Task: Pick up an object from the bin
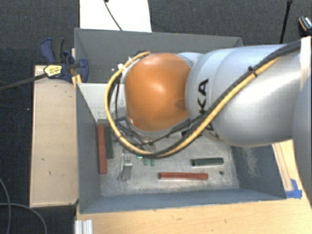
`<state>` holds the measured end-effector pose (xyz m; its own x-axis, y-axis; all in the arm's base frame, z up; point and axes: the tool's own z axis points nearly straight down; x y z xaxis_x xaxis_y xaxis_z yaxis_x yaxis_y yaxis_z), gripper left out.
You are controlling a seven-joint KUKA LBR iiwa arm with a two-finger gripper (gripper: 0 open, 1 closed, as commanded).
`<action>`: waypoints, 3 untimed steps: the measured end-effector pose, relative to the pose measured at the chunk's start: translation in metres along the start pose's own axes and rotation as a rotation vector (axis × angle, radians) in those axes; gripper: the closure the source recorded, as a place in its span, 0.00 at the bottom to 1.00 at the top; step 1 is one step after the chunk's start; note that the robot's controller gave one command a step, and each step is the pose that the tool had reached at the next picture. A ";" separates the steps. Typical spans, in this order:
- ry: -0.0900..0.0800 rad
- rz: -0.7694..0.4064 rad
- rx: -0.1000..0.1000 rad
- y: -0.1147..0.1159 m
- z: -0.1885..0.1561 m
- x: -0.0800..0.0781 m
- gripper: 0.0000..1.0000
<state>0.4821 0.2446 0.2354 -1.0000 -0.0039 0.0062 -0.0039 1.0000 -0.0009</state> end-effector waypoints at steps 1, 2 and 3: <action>-0.001 0.114 0.004 -0.101 0.081 0.001 0.00; -0.001 0.118 0.002 -0.153 0.169 -0.017 0.00; -0.007 0.119 -0.002 -0.149 0.165 -0.018 1.00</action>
Offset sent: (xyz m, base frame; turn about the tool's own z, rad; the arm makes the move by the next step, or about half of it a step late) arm -0.0009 -0.0958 -0.0773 0.1052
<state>0.5001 0.0952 0.0703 -0.9934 0.1149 -0.0008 0.1149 0.9934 0.0012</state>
